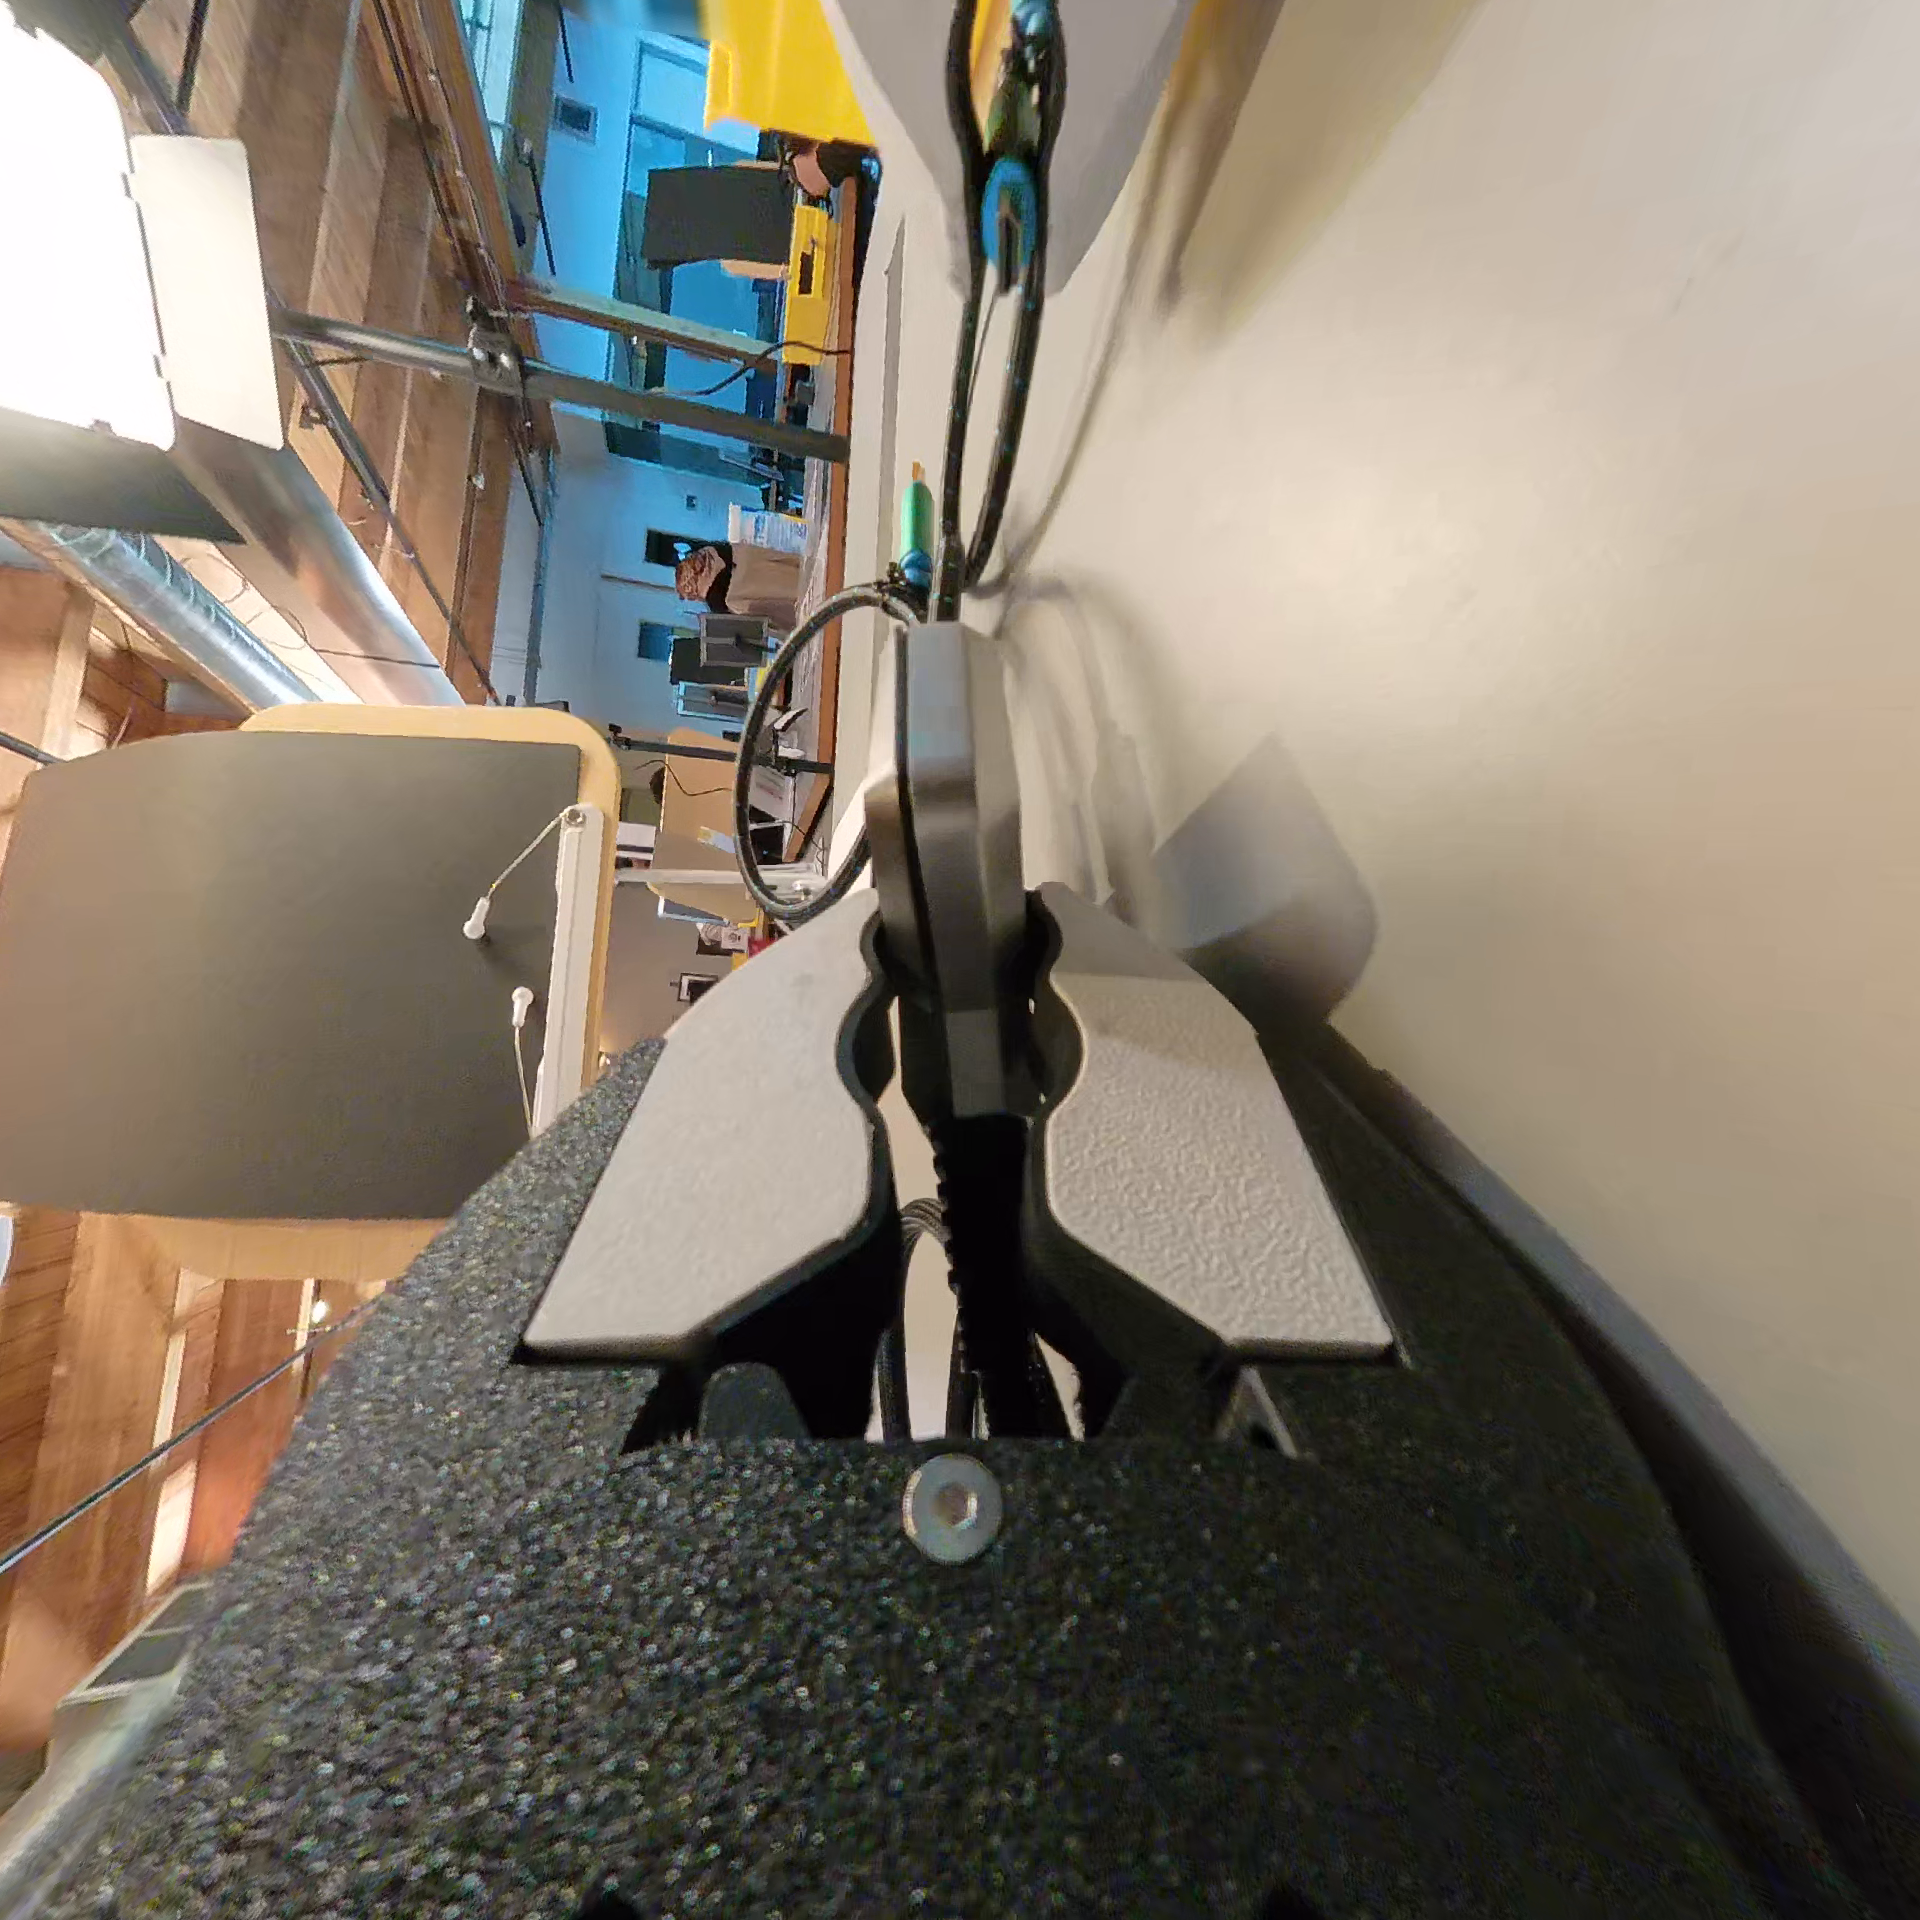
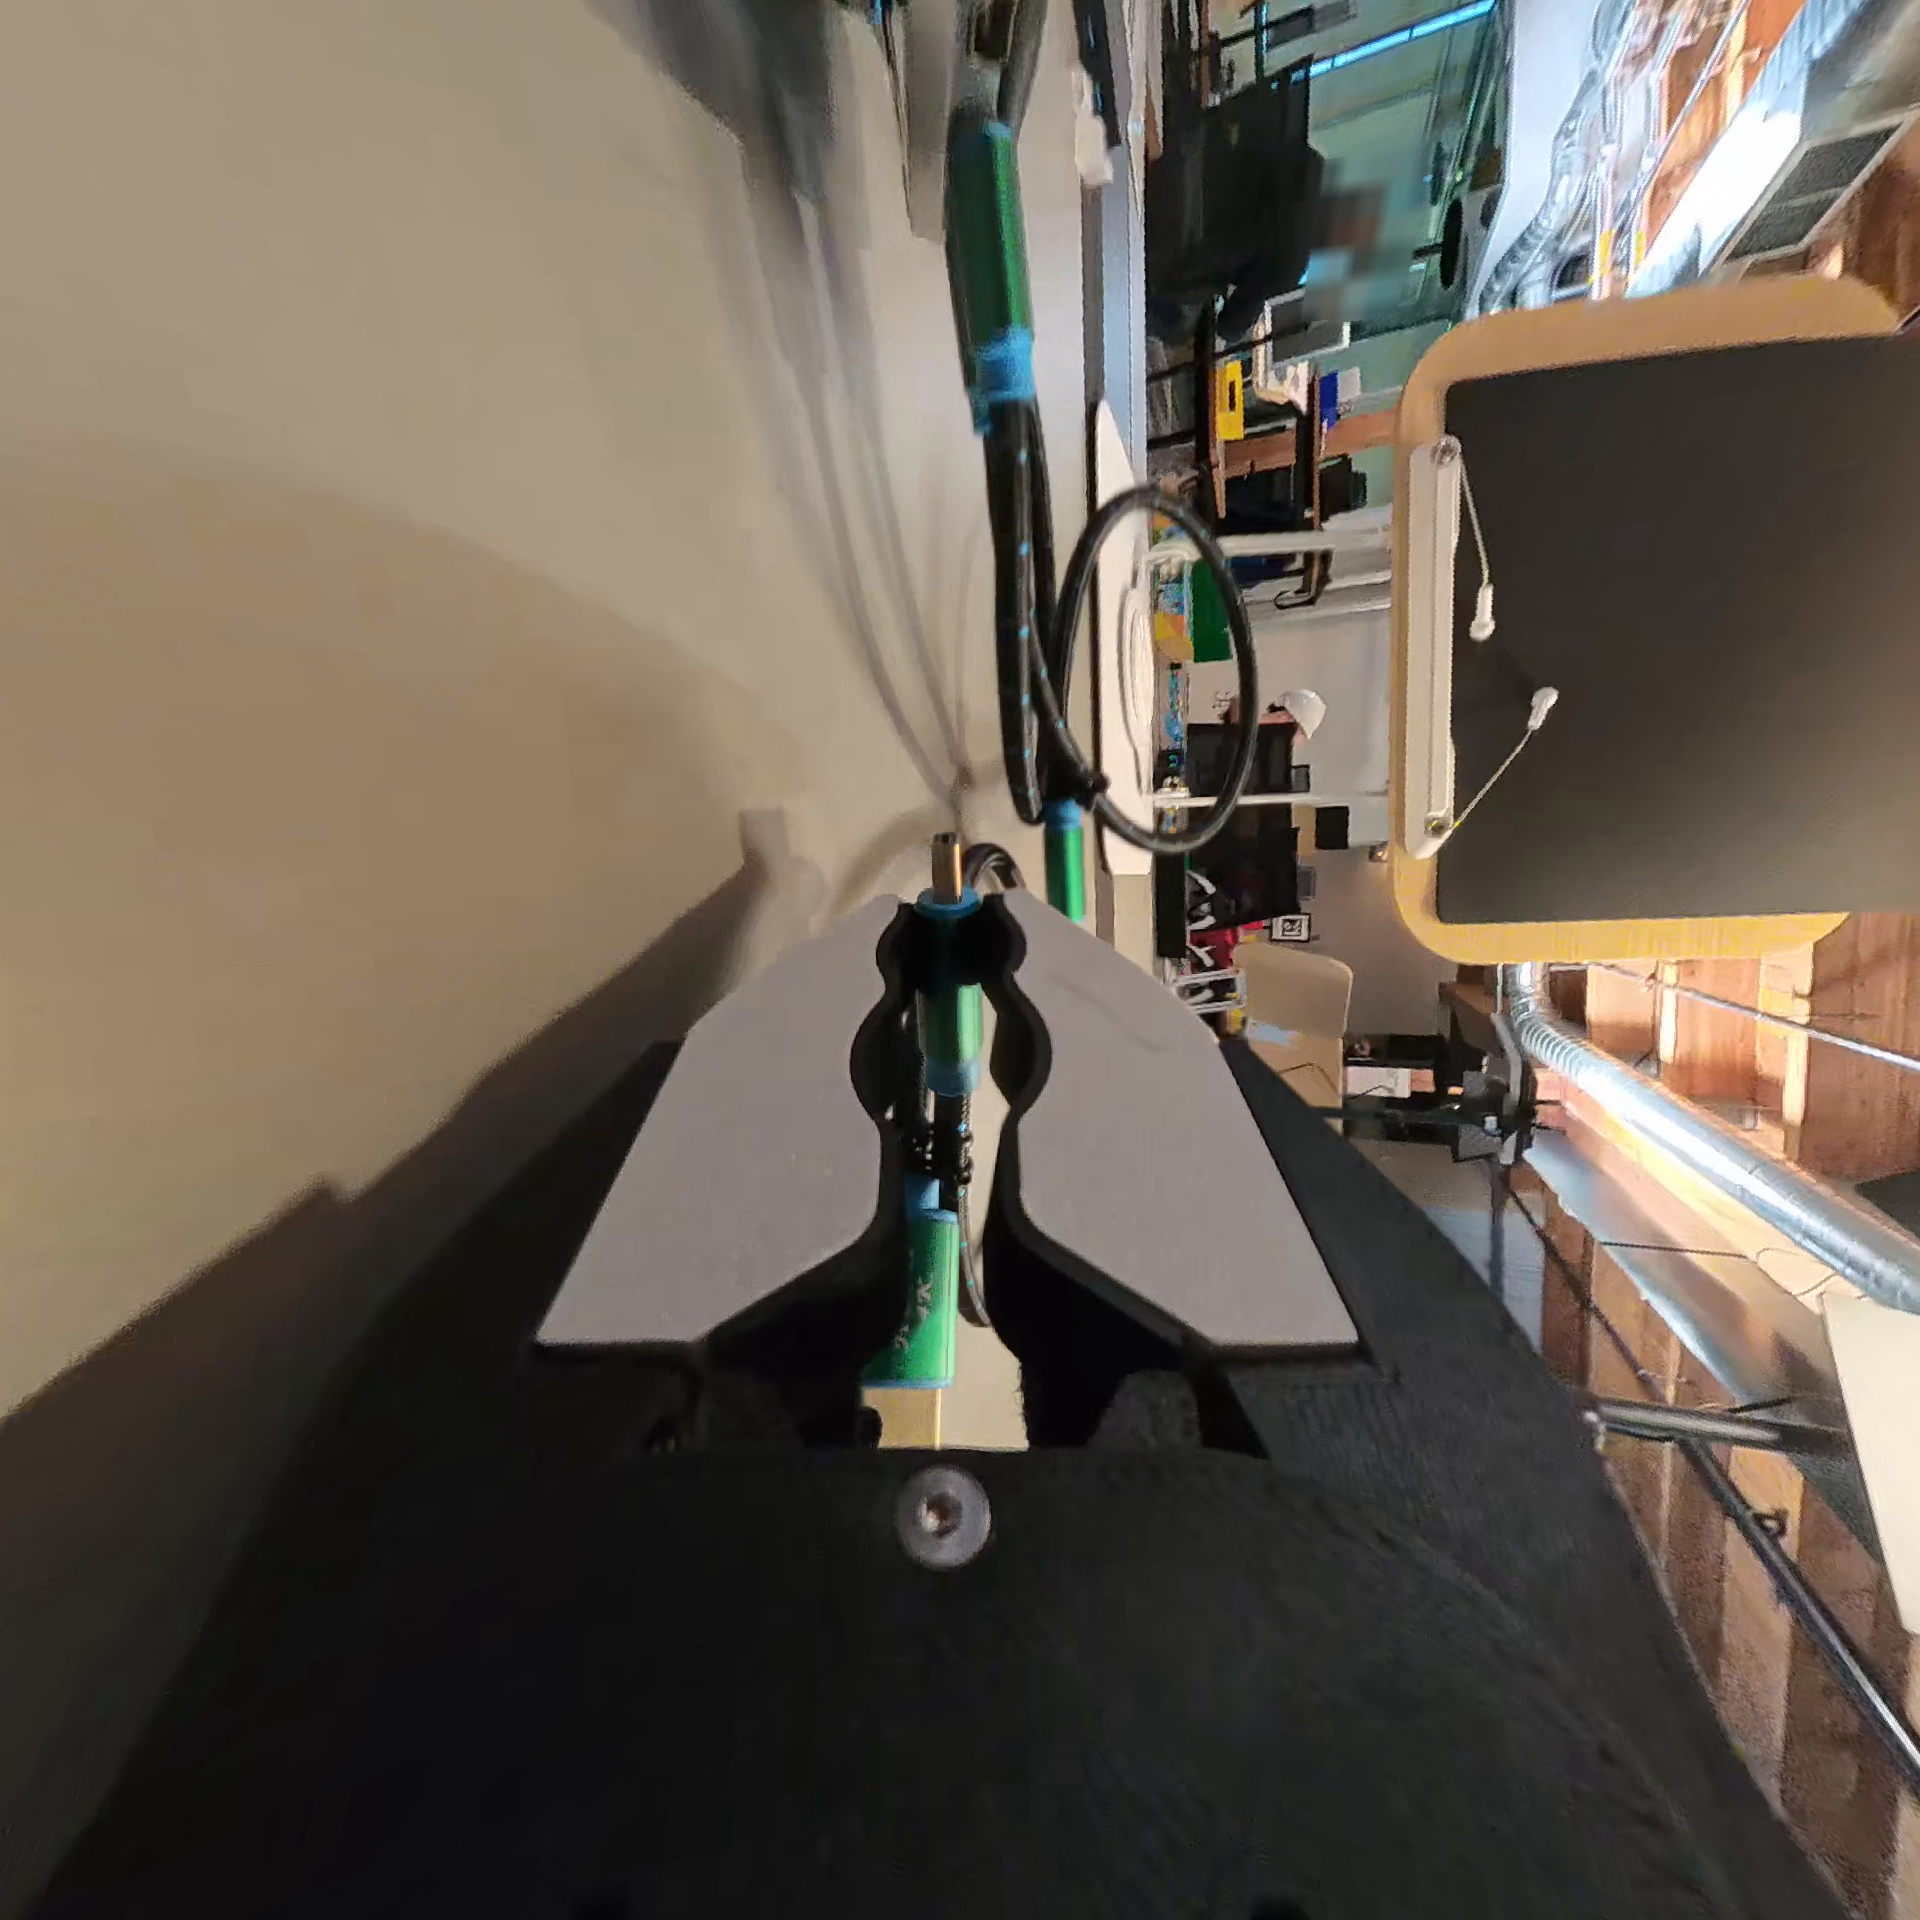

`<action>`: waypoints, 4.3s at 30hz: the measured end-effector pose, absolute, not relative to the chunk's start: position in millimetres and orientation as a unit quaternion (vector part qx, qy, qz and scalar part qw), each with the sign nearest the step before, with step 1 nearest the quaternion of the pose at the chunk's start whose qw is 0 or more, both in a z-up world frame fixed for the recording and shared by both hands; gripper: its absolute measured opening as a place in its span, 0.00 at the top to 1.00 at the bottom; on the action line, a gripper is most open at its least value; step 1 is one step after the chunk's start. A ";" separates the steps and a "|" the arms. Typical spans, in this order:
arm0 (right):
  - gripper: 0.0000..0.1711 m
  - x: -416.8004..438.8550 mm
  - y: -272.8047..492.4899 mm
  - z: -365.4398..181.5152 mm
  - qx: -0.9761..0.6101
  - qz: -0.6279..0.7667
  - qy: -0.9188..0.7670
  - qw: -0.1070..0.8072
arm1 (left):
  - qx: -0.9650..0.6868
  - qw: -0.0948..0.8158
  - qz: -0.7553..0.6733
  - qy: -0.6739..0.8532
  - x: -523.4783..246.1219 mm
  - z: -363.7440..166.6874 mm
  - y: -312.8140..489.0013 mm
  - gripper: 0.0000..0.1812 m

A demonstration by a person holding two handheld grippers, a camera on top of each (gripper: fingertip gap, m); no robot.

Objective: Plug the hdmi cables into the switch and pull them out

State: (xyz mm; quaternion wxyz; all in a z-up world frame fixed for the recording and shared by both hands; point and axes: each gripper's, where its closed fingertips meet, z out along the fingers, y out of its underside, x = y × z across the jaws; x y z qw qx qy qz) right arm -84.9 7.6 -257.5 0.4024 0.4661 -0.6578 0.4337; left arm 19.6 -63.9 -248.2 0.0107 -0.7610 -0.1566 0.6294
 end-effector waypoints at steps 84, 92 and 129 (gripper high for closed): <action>0.84 2.8 -39.6 -242.9 0.490 0.453 -0.600 0.442 | -0.775 0.023 0.625 -0.091 20.4 -241.6 -33.4 0.88; 0.93 -0.3 -30.1 -251.8 0.509 0.465 -0.600 0.407 | -0.780 0.058 0.617 -0.090 15.3 -247.0 -24.1 0.87; 0.93 -167.1 122.0 -35.9 0.198 0.447 -0.615 0.619 | -0.713 0.006 0.657 -0.245 17.4 -223.6 -100.5 0.88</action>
